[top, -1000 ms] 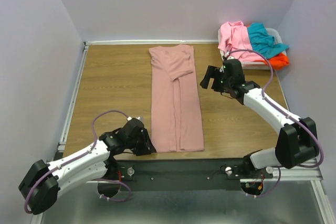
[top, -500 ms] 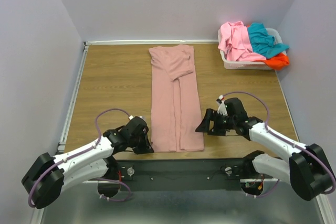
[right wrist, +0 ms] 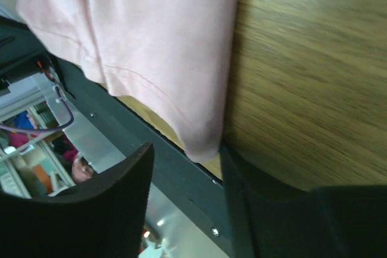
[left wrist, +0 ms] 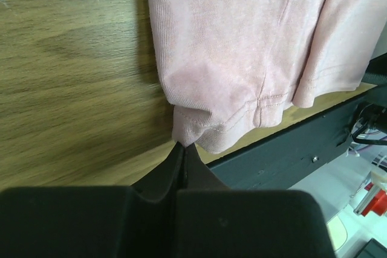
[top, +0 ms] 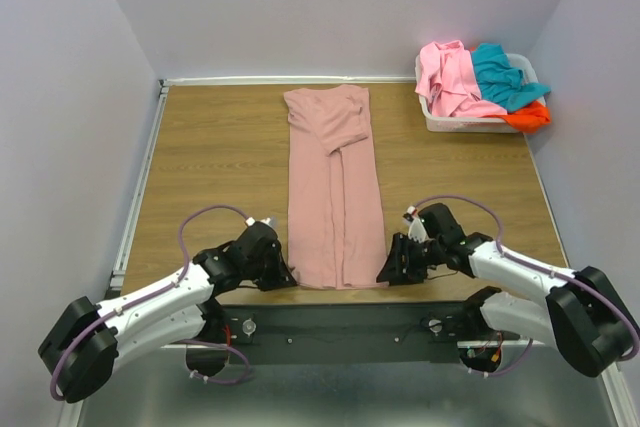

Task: Fold and stack the t-shirts
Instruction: Fold the tshirt

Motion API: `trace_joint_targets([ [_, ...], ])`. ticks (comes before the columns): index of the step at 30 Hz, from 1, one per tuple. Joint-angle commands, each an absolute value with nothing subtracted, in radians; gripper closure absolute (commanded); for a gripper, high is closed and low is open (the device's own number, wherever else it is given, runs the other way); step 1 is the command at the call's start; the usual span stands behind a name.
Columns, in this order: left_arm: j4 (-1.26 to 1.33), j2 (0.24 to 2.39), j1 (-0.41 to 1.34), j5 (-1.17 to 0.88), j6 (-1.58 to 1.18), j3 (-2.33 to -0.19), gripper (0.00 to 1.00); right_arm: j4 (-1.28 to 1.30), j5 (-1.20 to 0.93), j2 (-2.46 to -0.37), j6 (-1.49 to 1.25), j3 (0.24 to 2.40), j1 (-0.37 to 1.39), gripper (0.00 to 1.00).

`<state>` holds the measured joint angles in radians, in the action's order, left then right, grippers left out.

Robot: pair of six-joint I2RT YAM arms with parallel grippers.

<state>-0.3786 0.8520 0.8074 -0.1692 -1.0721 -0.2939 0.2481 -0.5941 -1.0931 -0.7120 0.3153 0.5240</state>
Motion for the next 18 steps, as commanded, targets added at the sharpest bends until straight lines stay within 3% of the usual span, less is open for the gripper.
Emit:
trace_joint_targets([
  [1, -0.336, 0.850, 0.810, -0.176, -1.075, -0.279, 1.00, 0.272, -0.574, -1.141, -0.700, 0.293, 0.535, 0.55],
  [4, -0.322, 0.853, 0.811, -0.172, -1.074, -0.281, 1.00, 0.261, -0.511, -1.172, -0.675, 0.317, 0.535, 0.70],
  [5, -0.308, 0.853, 0.810, -0.175, -1.072, -0.282, 1.00, 0.246, -0.493, -1.189, -0.675, 0.325, 0.535, 0.82],
  [8, -0.269, 0.848, 0.811, -0.183, -1.066, -0.285, 1.00, 0.233, -0.428, -1.189, -0.669, 0.363, 0.535, 0.94],
  [18, -0.232, 0.920, 0.801, -0.054, -0.991, -0.469, 1.00, 0.212, -0.269, -1.127, -0.660, 0.557, 0.535, 0.98],
])
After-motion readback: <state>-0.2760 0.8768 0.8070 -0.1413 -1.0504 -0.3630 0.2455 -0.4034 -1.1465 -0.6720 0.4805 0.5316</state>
